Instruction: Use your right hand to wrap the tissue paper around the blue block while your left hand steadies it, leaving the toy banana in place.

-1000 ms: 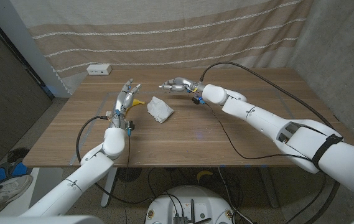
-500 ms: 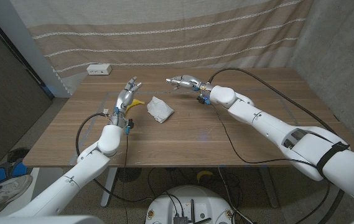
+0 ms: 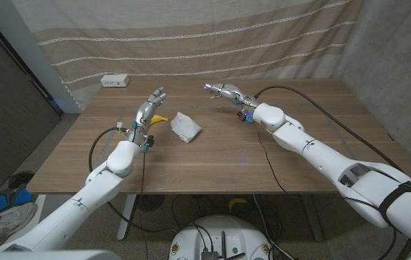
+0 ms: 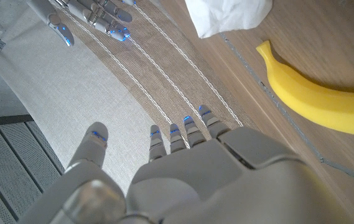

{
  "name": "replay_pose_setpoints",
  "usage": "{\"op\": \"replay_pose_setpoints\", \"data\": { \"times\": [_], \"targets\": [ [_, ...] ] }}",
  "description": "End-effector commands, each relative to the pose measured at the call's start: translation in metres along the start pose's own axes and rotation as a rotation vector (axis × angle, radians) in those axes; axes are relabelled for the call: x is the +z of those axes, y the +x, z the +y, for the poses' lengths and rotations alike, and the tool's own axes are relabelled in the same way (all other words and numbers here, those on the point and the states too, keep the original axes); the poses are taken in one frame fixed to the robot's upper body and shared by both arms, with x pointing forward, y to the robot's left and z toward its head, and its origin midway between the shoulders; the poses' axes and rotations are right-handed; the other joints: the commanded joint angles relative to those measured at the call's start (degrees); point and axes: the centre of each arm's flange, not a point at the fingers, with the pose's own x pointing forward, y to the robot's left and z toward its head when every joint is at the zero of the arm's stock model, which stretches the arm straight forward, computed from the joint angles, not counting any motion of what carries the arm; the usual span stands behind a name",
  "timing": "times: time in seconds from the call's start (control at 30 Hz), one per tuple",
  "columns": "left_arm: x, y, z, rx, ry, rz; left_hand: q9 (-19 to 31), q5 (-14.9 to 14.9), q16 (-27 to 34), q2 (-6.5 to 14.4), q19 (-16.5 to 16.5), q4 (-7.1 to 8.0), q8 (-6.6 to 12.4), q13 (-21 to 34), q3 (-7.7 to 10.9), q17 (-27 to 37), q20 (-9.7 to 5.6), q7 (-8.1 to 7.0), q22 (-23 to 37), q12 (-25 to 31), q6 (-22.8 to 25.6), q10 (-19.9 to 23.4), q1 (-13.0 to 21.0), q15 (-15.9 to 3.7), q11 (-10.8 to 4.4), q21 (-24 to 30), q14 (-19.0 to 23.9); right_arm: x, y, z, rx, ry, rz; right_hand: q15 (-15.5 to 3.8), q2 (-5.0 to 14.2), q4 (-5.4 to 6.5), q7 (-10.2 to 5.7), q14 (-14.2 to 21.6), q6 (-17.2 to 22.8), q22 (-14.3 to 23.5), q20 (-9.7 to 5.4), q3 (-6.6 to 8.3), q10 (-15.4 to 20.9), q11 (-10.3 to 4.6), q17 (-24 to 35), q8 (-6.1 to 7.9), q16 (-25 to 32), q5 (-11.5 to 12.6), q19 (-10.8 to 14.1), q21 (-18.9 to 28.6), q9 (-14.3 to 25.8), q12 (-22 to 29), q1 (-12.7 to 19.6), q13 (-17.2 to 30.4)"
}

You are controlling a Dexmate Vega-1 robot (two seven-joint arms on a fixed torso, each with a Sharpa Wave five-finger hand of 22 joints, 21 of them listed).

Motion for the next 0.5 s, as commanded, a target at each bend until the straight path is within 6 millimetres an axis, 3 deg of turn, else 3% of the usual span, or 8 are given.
{"op": "replay_pose_setpoints", "data": {
  "times": [0.03, 0.5],
  "targets": [
    [0.002, 0.008, 0.003, -0.085, -0.052, -0.007, 0.11, 0.23, 0.0, 0.58, 0.41, 0.02, -0.15, 0.19, 0.28, 0.06, 0.2, -0.77, 0.1, -0.02, -0.09, -0.15, 0.05, -0.43, -0.1, 0.37, -0.35, -0.006, -0.04, -0.014, -0.135, 0.094, -0.031, 0.08, 0.65, -0.14, -0.01, -0.1, 0.52, 0.06, 0.31, 0.26, 0.13, 0.22, 0.1, 0.42, -0.24, -0.39, -0.06, -0.05, 0.18, 0.1, -0.03, -0.03],
    [0.001, 0.009, 0.0, -0.147, -0.125, 0.0, 0.08, 0.19, 0.11, 0.63, 0.86, -0.06, -0.09, 0.17, 0.32, 0.02, -0.09, -0.89, 0.12, 0.06, -0.03, -0.2, -0.09, -0.71, -0.2, 0.43, -0.2, -0.014, -0.081, -0.019, -0.259, 0.174, -0.033, 0.37, 0.81, -0.67, 0.32, 0.0, 1.03, 0.03, 0.37, 0.58, 0.5, 0.36, -0.28, 0.43, -0.47, -0.64, 0.06, -0.2, 0.15, 0.15, -0.03, -0.32]
  ]
}}
